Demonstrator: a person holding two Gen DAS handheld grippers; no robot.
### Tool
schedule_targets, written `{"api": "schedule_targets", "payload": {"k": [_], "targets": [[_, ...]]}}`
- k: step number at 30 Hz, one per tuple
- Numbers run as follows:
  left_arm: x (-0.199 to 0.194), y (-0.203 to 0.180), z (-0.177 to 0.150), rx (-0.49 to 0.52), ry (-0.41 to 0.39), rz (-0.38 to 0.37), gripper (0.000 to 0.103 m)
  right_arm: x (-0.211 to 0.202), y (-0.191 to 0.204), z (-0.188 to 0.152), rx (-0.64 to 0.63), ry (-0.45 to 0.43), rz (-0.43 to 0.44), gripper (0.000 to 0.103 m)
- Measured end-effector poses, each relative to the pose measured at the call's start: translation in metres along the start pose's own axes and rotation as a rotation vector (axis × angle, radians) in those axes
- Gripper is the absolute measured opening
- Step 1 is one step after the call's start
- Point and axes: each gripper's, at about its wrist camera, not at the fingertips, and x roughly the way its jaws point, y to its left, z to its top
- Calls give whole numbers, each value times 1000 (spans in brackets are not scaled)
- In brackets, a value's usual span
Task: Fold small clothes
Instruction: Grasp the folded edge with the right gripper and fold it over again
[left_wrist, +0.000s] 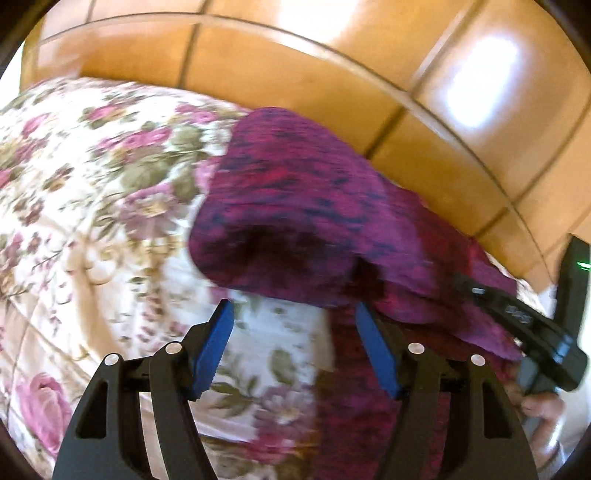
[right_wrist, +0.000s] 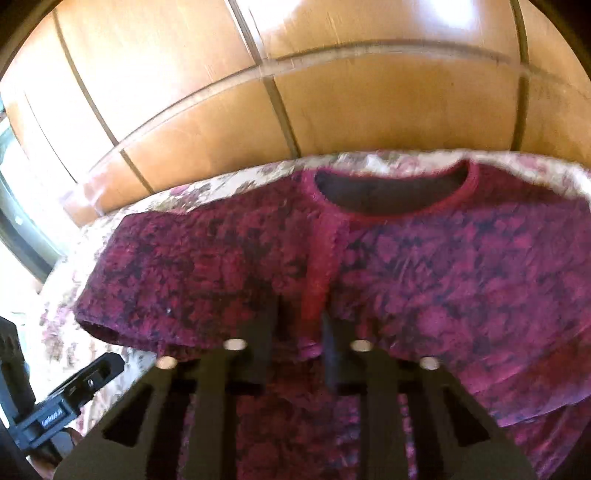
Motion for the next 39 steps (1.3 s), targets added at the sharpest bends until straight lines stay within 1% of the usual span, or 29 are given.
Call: {"api": "schedule_targets", "payload": {"k": [2,4,6,7,10,12,13,15,17,18,19,20,23,26,29,31,34,35,36,38,39], "targets": [[3,2,0,-7,7,19,68,-19,2,4,-25,-57,-17,7],[9,2,1,-4,12,38,68,-50,1,7,-47,-138,-41,6],[14,-2,1,-7,23,51,68,-83,-10,14,-47,-216,-59,5],[16,-4,1,-10,27,56,68,-90,-11,15,-44,-238,-68,5],[24,-11,3,-9,36,98,68,-118,-32,22,-26,-306,-125,5],[29,-14,5,-8,39,120,68,-128,-55,22,3,-329,-174,4],[33,-17,7,-1,42,139,68,-130,-67,22,25,-328,-194,4],[38,-20,8,7,47,154,68,-130,-98,18,84,-305,-234,4],[42,-23,9,22,54,158,68,-123,-124,10,140,-266,-254,4],[43,-25,8,36,55,167,68,-115,-139,3,170,-231,-265,3],[45,-27,7,50,57,182,70,-107,-148,-2,186,-205,-277,3],[45,-28,6,56,58,183,70,-96,-158,-10,207,-171,-294,3],[46,-30,4,76,58,192,71,-76,-175,-32,250,-112,-324,3],[45,-32,2,102,61,198,72,-72,-179,-46,270,-109,-338,3],[37,-31,0,116,61,180,72,-80,-178,-50,258,-117,-365,3],[22,-26,0,116,32,132,71,-87,-176,-52,248,-131,-376,3],[0,-27,4,155,-37,96,72,-92,-172,-56,228,-125,-388,3],[-5,-29,6,165,-55,85,71,-91,-171,-57,220,-109,-384,3],[-10,-31,9,176,-72,70,72,-90,-171,-56,215,-103,-388,4],[-17,-41,19,210,-106,32,71,-93,-169,-52,217,-114,-396,13],[-19,-46,22,225,-119,19,71,-96,-168,-51,217,-126,-396,21]]}}
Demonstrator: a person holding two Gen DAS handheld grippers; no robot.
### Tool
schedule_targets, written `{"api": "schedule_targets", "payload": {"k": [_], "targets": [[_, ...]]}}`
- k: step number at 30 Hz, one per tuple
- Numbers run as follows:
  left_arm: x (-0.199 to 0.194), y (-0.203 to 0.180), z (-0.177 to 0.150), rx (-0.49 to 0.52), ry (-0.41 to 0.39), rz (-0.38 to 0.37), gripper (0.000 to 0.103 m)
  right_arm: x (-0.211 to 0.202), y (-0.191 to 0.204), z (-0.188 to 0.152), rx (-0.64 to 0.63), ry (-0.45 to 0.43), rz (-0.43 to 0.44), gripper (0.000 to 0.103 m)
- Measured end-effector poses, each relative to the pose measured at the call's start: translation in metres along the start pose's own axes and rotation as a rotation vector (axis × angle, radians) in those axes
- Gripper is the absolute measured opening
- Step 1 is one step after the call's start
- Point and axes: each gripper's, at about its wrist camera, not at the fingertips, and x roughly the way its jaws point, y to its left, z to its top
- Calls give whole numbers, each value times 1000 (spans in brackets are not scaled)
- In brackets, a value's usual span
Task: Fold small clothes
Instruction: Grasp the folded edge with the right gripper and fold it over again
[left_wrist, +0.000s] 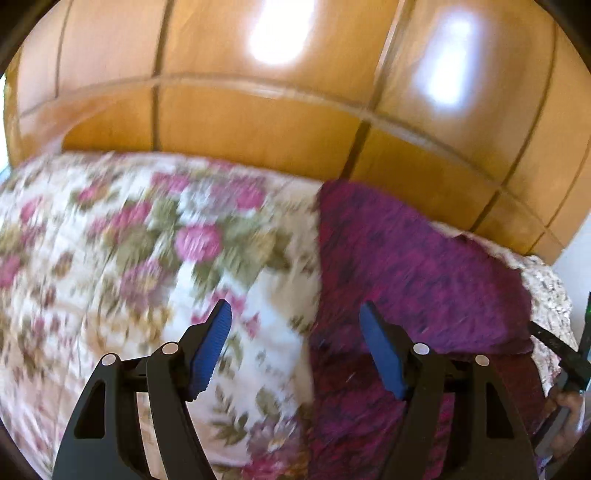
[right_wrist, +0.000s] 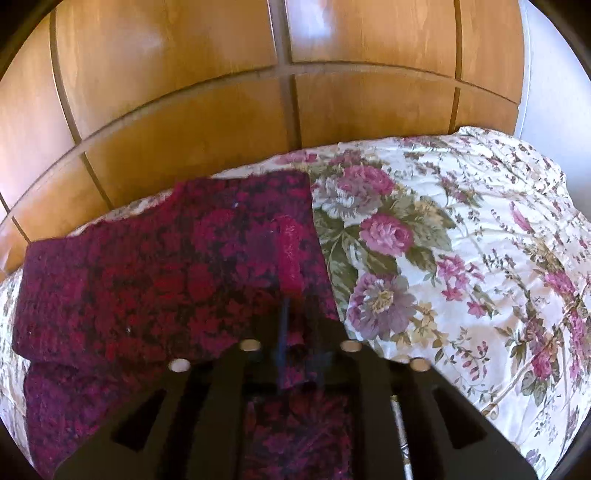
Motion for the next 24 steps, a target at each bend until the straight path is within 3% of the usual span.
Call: {"api": "schedule_targets", "payload": {"k": [1,3,6,9,15,19,21,24], "targets": [[-1,-4,5,13,-10,-11,72,-2,0,3,-1,-14,2,32],[1,-10,18,33,-41,-36,71,-15,8,8,-25,-68,8,42],[11,-17,35,52,-67,-80,70,-26,26,16,-65,-109,48,49],[28,-28,48,80,-54,-109,70,-18,52,22,-122,-89,101,55],[72,-47,64,116,31,-144,65,30,70,24,-185,7,38,57],[109,-50,56,134,111,-91,64,43,59,10,-211,2,19,59],[129,-43,45,114,164,-53,65,45,54,4,-204,-8,39,59],[135,-31,40,45,149,-62,67,46,57,2,-212,-15,27,60]]}}
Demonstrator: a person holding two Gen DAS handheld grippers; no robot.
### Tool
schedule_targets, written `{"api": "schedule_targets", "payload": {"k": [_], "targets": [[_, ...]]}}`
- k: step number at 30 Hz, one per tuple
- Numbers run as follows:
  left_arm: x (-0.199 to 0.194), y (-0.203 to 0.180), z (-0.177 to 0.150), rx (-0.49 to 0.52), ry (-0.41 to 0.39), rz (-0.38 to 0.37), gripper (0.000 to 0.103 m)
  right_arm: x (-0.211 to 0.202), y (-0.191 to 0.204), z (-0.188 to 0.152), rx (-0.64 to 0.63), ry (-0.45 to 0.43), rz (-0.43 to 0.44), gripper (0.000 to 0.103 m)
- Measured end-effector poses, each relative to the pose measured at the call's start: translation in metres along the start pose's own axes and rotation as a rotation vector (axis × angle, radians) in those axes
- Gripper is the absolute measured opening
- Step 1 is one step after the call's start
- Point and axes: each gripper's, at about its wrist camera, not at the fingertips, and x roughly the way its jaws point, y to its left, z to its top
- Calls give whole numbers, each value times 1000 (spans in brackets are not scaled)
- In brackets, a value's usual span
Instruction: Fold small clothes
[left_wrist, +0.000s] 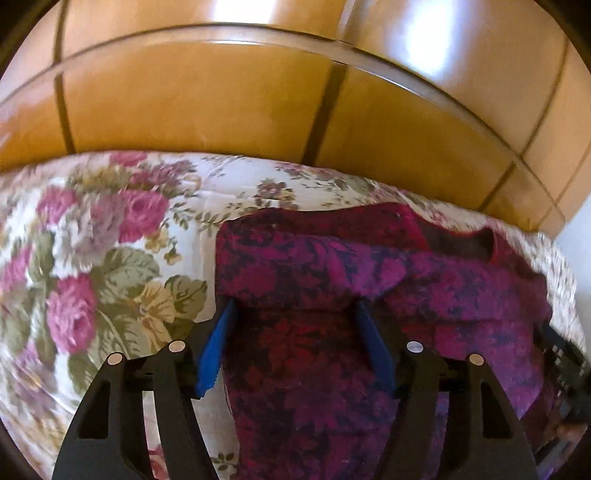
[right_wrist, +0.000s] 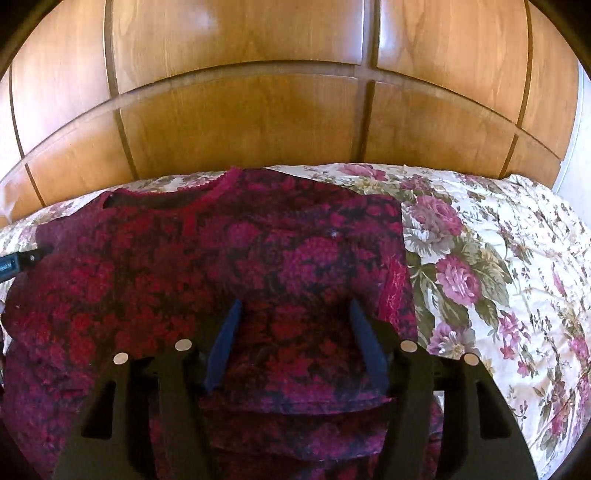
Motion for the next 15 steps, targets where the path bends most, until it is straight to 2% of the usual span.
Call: {"api": "schedule_targets", "payload": {"k": [2,3,7,12,15], "targets": [[-2,-2,0,-3,-4,24,70,1,3,-2,-10,-6,-9,62],[-5,-4,0,-4,-10,52,76,2,2,-2,-8,-7,-9,62],[-29,3,-8,-85,-34,49,76,1,1,-2,-5,-18,-9,62],[-71,-13,-28,-6,-100,125,76,1,1,-3,-7,-23,-12,63],[-99,-21,-43,32,-142,138,76,0,1,-3,-13,-25,-20,63]]}}
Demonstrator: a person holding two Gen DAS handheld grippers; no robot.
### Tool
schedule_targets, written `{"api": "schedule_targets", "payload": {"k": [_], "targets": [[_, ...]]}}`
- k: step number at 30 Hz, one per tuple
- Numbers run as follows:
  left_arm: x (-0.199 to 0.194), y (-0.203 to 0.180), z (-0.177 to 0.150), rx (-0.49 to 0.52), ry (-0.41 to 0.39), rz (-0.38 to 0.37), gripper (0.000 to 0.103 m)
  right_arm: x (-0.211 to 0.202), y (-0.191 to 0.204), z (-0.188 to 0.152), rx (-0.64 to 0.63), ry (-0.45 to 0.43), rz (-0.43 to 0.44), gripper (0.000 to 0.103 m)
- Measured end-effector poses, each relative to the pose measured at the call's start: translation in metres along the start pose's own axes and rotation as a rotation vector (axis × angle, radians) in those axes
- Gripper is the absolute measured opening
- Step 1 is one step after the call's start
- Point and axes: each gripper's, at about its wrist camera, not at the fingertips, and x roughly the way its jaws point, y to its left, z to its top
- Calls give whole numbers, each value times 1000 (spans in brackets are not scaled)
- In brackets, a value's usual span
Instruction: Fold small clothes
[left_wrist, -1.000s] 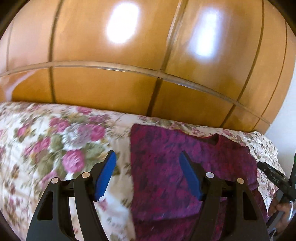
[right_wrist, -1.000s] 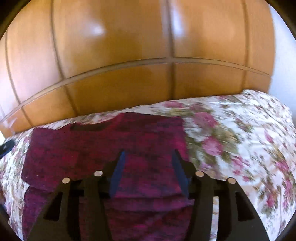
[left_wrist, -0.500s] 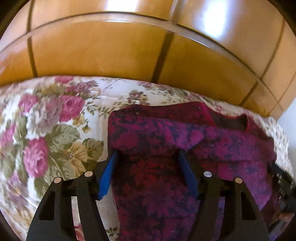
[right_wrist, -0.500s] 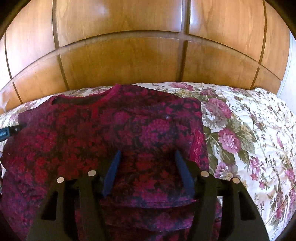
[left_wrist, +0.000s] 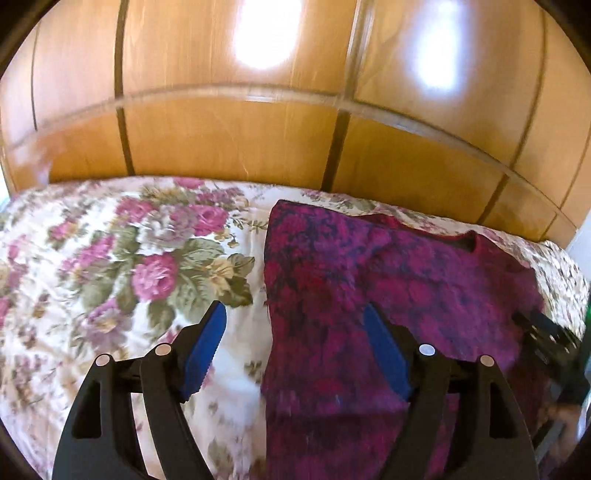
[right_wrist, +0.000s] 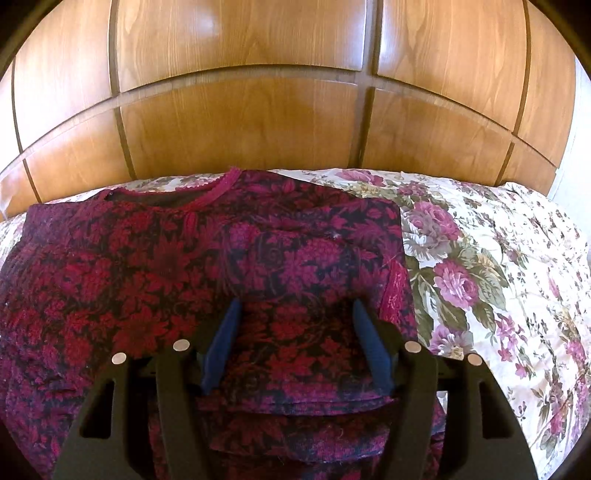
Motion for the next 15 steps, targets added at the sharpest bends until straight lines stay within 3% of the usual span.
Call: {"api": "schedule_targets", "payload": {"k": [6,15], "targets": [[-36,-7,-18,39,-36,-7,76,-2,2,0,-13,-3,-24,66],[-52,-9,-43,52,-19,-14,76,-1,2,2,-19,4,-55,73]]}}
